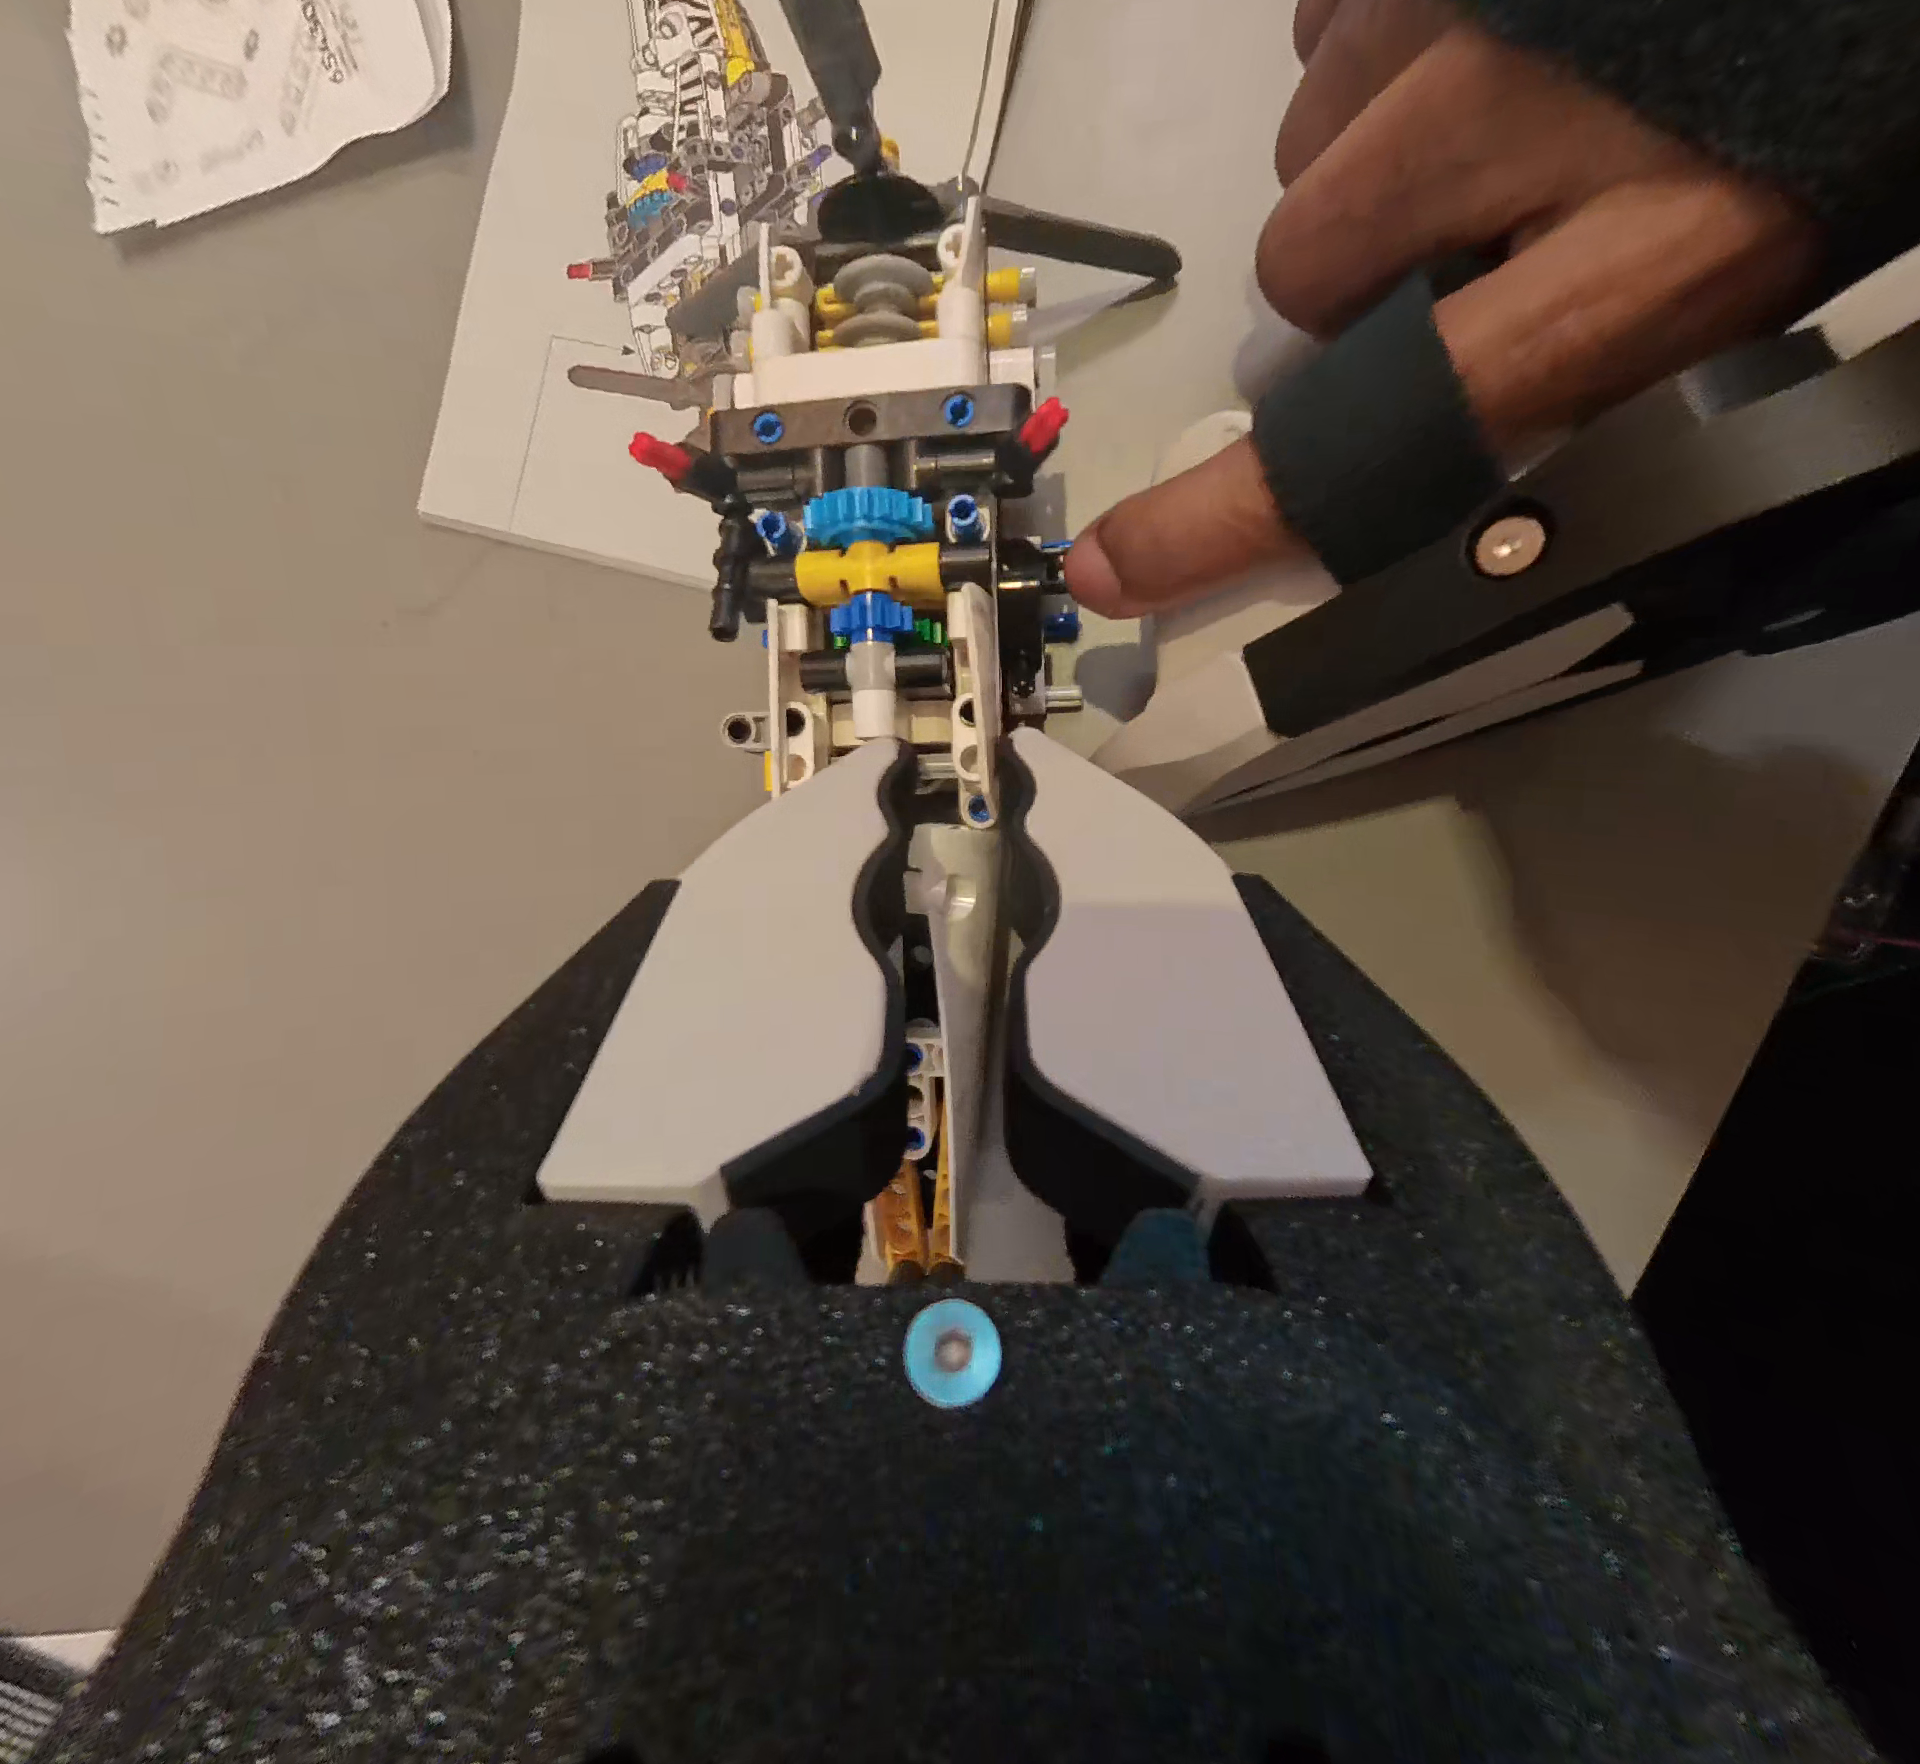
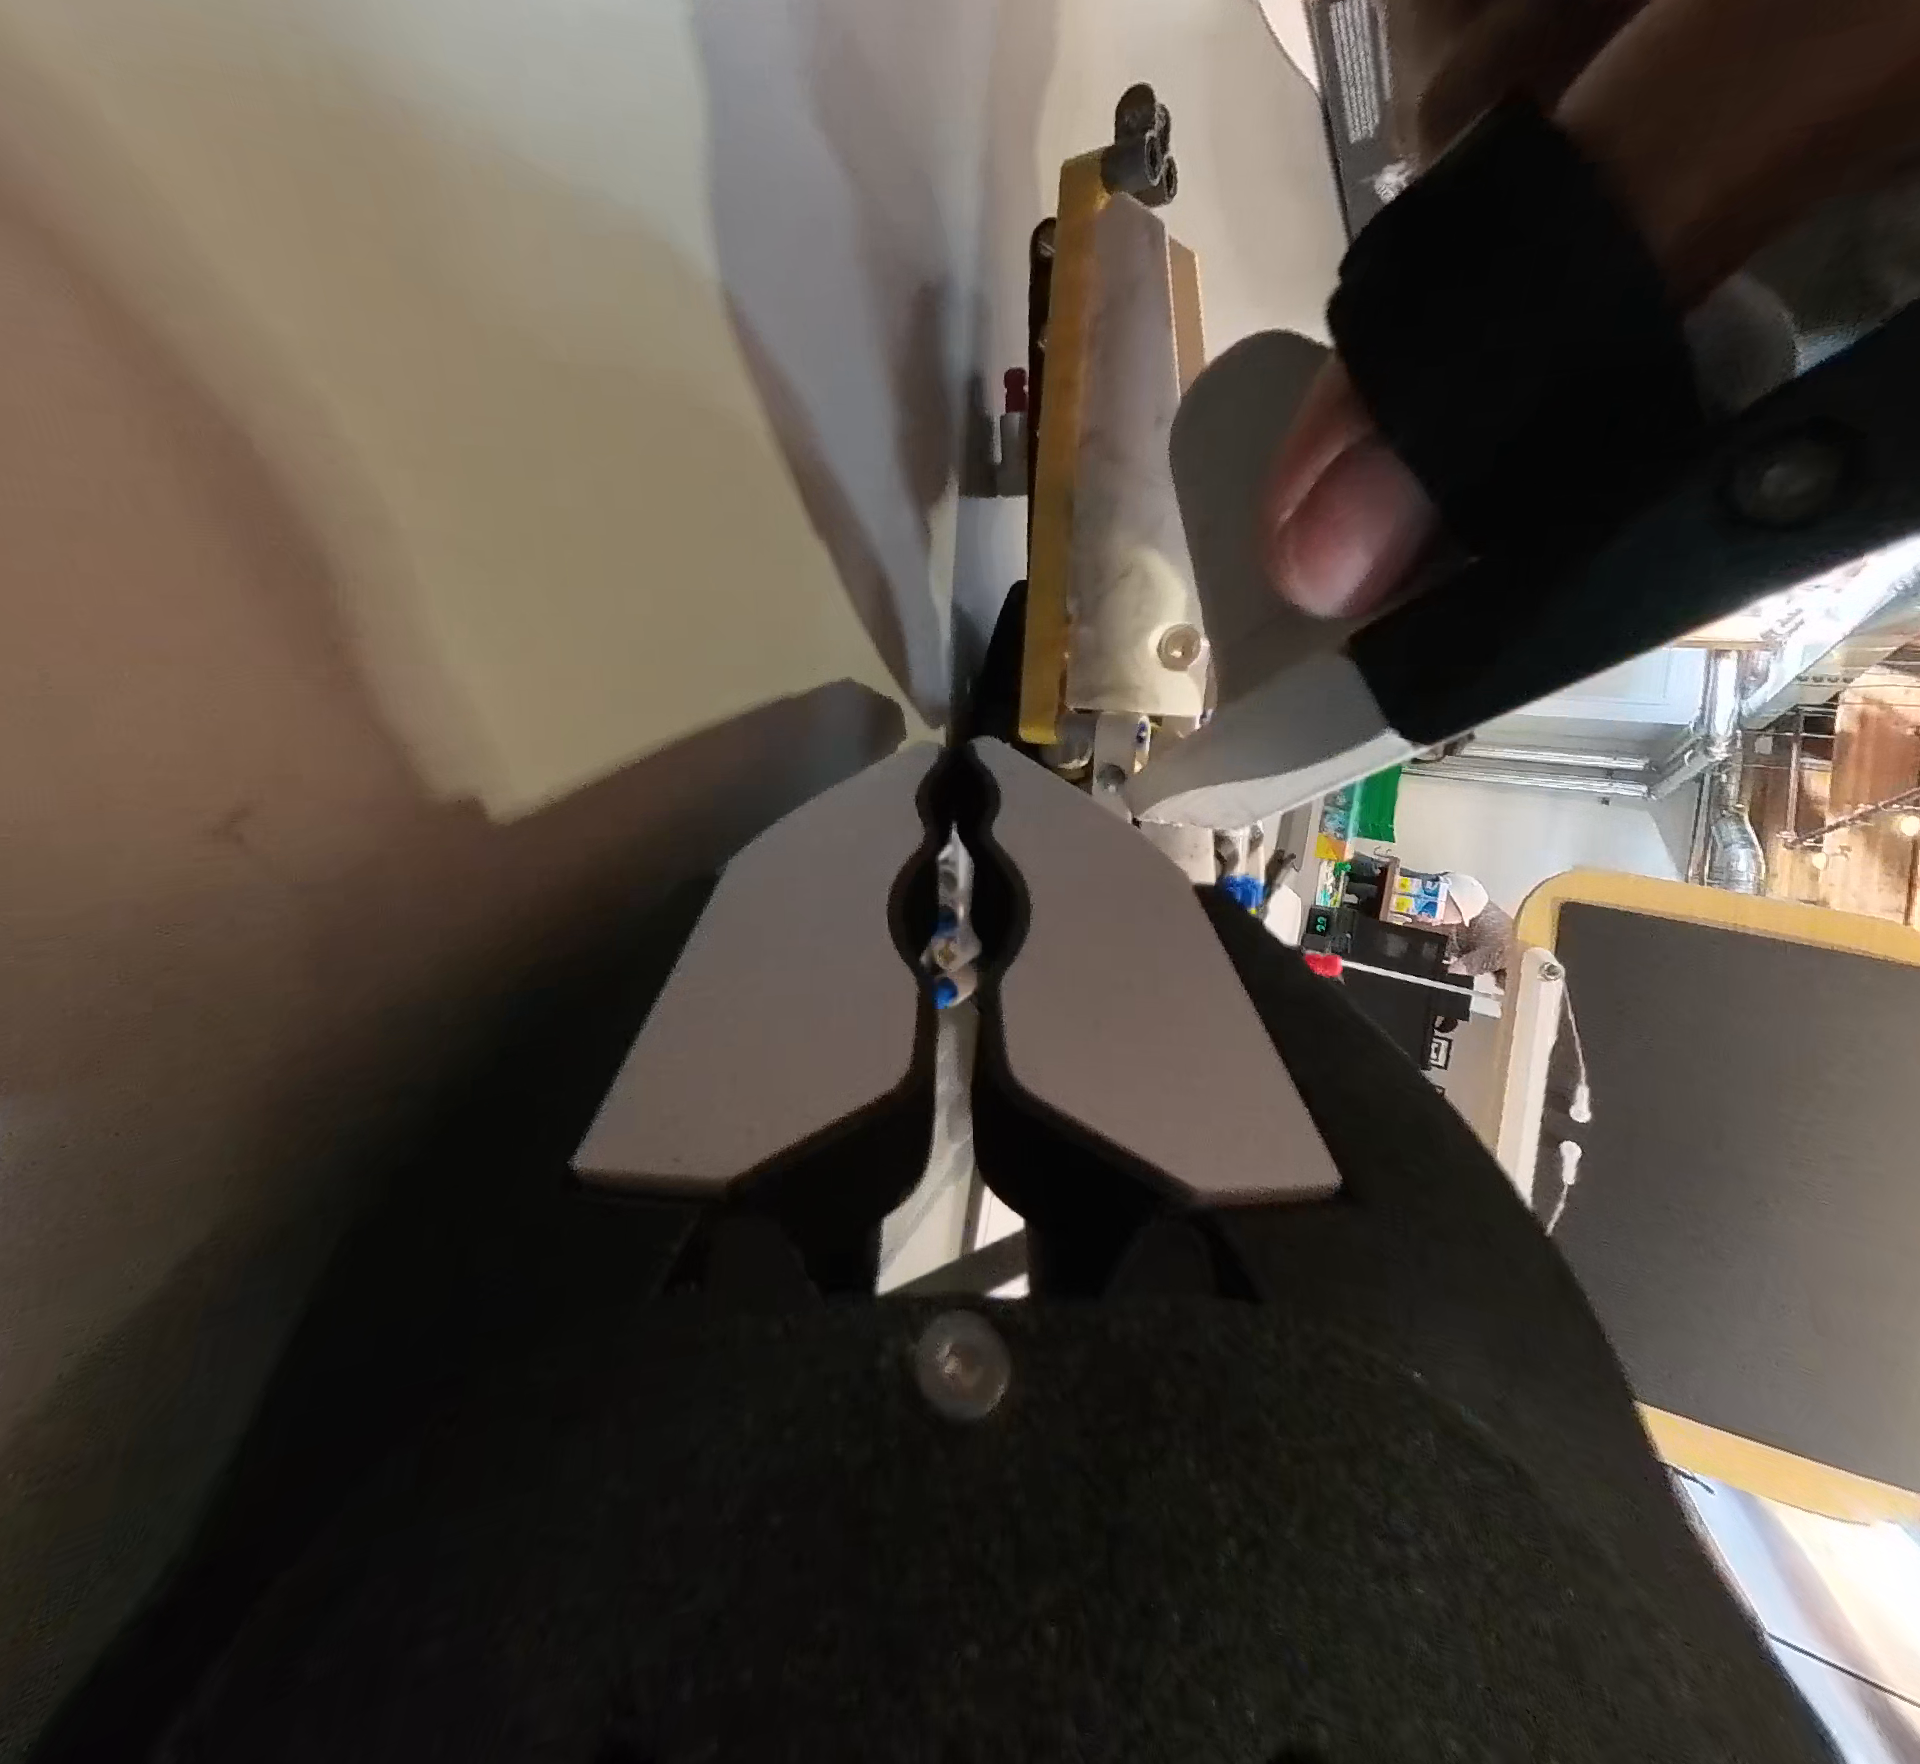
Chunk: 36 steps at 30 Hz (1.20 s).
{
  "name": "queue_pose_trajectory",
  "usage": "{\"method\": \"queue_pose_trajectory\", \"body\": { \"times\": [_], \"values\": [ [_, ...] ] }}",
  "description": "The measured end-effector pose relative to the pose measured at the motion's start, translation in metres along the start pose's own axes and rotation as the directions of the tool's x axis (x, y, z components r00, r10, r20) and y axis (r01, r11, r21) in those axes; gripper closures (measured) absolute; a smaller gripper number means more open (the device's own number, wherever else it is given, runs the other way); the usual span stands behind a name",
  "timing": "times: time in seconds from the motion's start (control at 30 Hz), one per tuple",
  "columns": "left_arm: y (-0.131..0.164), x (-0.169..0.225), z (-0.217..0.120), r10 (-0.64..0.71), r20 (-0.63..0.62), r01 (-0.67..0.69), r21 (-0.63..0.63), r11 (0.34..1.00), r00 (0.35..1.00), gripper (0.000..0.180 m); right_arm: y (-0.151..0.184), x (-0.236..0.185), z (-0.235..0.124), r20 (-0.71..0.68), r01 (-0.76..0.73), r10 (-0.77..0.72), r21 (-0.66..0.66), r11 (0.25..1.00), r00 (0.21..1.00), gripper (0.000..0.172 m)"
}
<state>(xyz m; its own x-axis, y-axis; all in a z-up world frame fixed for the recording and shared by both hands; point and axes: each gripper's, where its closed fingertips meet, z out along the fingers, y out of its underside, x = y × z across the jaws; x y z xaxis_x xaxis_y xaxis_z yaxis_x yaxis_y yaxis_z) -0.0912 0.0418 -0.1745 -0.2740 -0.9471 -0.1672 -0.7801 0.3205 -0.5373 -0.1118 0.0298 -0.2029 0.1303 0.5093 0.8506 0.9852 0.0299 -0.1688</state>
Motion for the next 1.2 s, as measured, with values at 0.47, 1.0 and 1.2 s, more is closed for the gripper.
{"method": "queue_pose_trajectory", "body": {
  "times": [0.47, 1.0, 1.2],
  "values": [
    [-0.007, 0.002, 0.002, 0.078, 0.021, -0.078, 0.0, 0.997, 0.997, 0.168, 0.001, -0.002, -0.001, 0.024, -0.01, 0.01, 0.006, 1.0, 1.0, 0.172],
    [-0.007, -0.016, 0.008, 0.176, 0.088, -0.172, -0.055, 0.984, 0.98, 0.161, 0.002, -0.004, -0.001, 0.04, -0.014, 0.014, 0.015, 1.0, 0.999, 0.172],
    [-0.01, -0.019, 0.012, 0.152, 0.056, -0.152, -0.008, 0.988, 0.987, 0.159, 0.002, -0.005, -0.001, 0.048, -0.018, 0.017, 0.018, 1.0, 0.999, 0.172]
  ]
}}
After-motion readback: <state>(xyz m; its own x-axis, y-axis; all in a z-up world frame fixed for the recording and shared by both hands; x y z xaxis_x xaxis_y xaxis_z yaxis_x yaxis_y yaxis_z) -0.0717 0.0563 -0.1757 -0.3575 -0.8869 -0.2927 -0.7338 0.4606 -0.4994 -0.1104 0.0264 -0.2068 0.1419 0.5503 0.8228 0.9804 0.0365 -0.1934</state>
